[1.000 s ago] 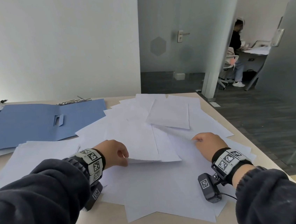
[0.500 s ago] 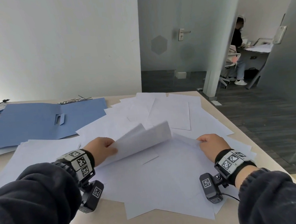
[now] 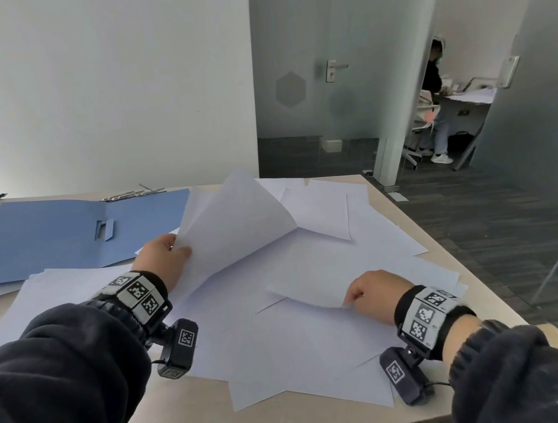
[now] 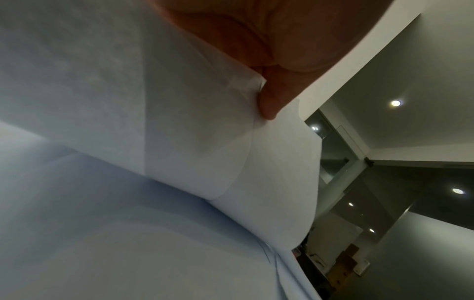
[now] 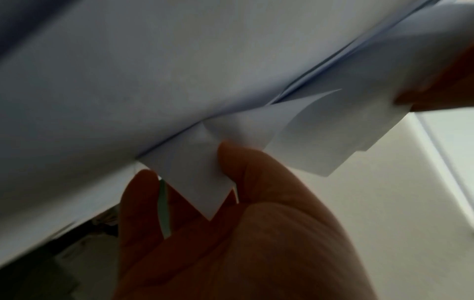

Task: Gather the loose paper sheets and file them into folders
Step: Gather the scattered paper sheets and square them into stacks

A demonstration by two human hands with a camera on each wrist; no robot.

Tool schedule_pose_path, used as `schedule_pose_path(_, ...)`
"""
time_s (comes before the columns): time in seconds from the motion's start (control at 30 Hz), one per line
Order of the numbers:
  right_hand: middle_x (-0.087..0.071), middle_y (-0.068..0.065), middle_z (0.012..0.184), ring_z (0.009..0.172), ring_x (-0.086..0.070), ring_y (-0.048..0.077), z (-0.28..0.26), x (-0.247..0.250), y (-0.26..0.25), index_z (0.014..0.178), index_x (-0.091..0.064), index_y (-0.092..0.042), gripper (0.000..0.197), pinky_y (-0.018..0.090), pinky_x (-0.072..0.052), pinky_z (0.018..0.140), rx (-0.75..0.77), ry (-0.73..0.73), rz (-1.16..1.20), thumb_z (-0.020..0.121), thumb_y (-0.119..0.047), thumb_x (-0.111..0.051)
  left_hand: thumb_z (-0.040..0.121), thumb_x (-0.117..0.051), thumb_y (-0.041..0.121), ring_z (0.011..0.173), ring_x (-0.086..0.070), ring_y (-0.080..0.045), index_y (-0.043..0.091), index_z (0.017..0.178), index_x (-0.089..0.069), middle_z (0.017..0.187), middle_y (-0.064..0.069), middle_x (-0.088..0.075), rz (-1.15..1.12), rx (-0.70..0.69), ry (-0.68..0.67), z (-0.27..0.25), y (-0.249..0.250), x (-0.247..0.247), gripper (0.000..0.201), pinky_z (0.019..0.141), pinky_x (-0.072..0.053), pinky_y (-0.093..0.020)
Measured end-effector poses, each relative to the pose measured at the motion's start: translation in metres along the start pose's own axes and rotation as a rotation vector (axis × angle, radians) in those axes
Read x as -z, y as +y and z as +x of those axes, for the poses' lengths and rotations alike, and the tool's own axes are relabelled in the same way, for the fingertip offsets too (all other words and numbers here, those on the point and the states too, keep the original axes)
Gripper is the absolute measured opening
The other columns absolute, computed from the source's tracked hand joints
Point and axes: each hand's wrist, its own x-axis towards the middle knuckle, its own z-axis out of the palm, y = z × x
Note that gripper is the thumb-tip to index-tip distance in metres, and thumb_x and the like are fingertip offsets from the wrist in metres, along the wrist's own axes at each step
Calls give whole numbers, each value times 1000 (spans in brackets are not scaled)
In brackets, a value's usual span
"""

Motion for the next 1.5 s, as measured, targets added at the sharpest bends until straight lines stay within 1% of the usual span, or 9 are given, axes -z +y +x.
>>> schedule_pose_path(0.27,-73,-17,106,98,-66,5,-17,-18,-35,102,-77,-34,27,31,-53,94,192,-84,173,88,-52,-62,88,-67,31,74,-61,-8,25,89,-69,83,6,-68,84,-177,-247,-47,36,-43,6,60,-43,-21)
schedule_pose_path(0.43,-78,-3,102,96,-74,26,-21,-1,-37,116,-66,-25,60,34,-54,76,-131,-89,957,92,-74,-41,76,-80,40,63,-49,-11,21,70,-58,68,6,-56,157,-212,-395,-61,43,-79,30,60,-38,-26)
schedule_pose_path(0.53,-79,1,94,81,-76,25,-11,-1,-29,113,-66,-18,57,29,-53,62,-273,-30,1096,93,-69,-48,77,-79,47,60,-42,-11,21,68,-52,66,6,-48,171,-205,-476,-67,38,-89,38,58,-32,-26)
schedule_pose_path(0.73,-73,6,69,49,-63,18,15,-12,-6,100,-60,-9,12,17,-39,37,-421,75,1138,99,-19,-55,86,-70,38,80,-62,-16,18,95,-65,91,-1,-69,179,-159,-442,-59,22,-77,22,70,-45,-27)
schedule_pose_path(1.03,-61,17,68,56,-52,28,52,7,39,86,-60,0,13,26,-32,46,-526,210,926,94,-4,-51,97,-55,22,87,-60,-21,23,112,-57,99,1,-65,65,-89,-172,-27,16,-42,16,77,-42,-31)
schedule_pose_path(1.13,-57,16,64,55,-50,26,58,11,51,79,-57,-2,17,25,-31,49,-553,173,893,94,-1,-50,98,-52,19,96,-60,-19,29,116,-60,105,5,-66,71,-129,-253,-32,17,-46,23,83,-40,-28)
schedule_pose_path(1.3,-48,9,65,47,-41,16,56,10,68,86,-57,-7,11,16,-28,39,-617,128,1013,96,-5,-51,90,-54,23,101,-62,-11,48,93,-56,106,15,-65,350,-262,-471,-42,18,-55,25,90,-48,-27)
schedule_pose_path(1.4,-43,5,55,36,-33,13,56,5,77,79,-52,-8,13,17,-25,35,-653,124,1216,91,-9,-58,88,-59,41,118,-56,-10,51,120,-51,129,15,-57,589,-344,-600,-51,21,-63,34,100,-45,-31)
schedule_pose_path(1.5,-39,3,54,35,-27,11,54,3,77,76,-47,-9,16,17,-25,34,-642,91,1372,90,-9,-55,72,-65,73,135,-43,-14,47,146,-25,154,18,-32,721,-387,-712,-59,18,-71,89,108,-39,-37)
